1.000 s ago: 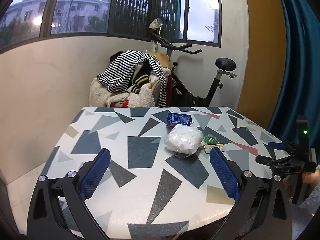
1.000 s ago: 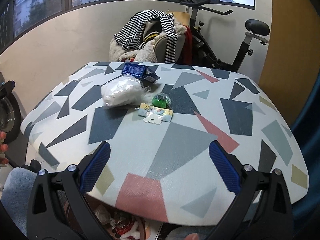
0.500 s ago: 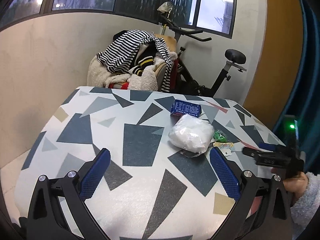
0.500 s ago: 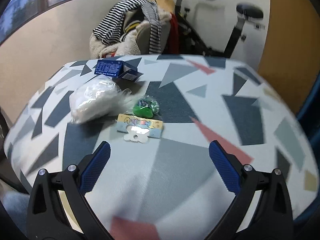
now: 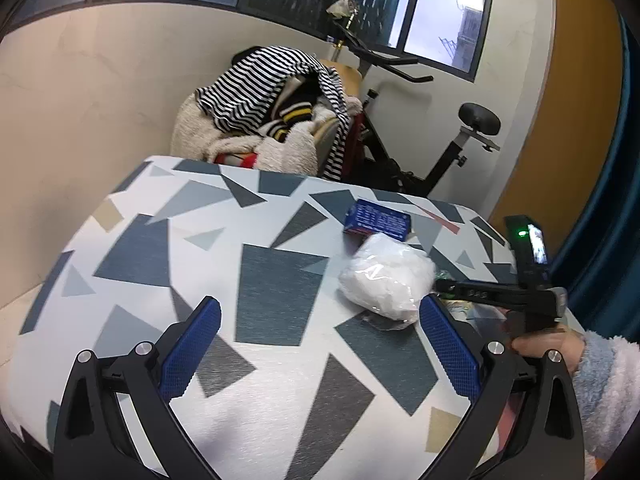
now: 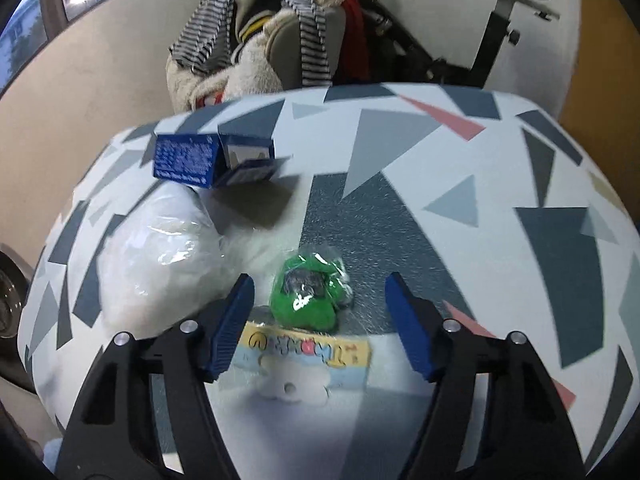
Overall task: Collect trash
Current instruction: 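Grasp the green packet with the right gripper while the left gripper grasps the white plastic bag, then carry the bag and packet over the bin while the left gripper opens to drop the bag, then open the right gripper to drop the green packet into the bin, then move the right gripper to the wrapped plastic fork and grasp it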
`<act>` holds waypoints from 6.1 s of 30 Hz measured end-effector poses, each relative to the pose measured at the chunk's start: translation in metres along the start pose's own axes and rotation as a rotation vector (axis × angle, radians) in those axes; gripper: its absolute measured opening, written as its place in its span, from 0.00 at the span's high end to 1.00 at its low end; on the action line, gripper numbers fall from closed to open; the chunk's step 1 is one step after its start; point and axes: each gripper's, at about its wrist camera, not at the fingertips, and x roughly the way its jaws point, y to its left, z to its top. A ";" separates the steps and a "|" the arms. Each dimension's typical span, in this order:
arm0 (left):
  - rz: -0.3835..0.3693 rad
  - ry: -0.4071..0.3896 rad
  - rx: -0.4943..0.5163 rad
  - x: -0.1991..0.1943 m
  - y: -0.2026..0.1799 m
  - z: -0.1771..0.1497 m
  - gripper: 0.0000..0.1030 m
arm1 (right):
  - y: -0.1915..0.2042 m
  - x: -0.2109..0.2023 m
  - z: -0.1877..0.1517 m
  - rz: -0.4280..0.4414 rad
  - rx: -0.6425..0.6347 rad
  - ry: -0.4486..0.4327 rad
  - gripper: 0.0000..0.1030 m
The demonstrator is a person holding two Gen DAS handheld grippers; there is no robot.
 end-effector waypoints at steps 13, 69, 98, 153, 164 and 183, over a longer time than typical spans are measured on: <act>-0.118 0.136 0.144 0.078 -0.049 0.008 0.06 | -0.006 -0.072 -0.024 0.042 -0.015 -0.190 0.56; -0.158 0.045 0.138 -0.120 -0.079 -0.050 0.64 | 0.012 -0.236 -0.146 0.115 -0.059 -0.340 0.56; -0.212 0.245 0.242 -0.098 -0.106 -0.161 0.61 | 0.008 -0.236 -0.194 0.121 -0.075 -0.294 0.56; 0.098 -0.010 0.116 -0.164 -0.065 -0.130 0.06 | 0.072 -0.132 -0.270 0.172 -0.199 -0.115 0.55; 0.103 0.024 0.082 -0.154 -0.058 -0.130 0.06 | 0.070 -0.131 -0.270 0.150 -0.162 -0.126 0.06; 0.126 0.000 0.073 -0.151 -0.042 -0.117 0.06 | 0.055 -0.146 -0.255 0.085 -0.149 -0.160 0.06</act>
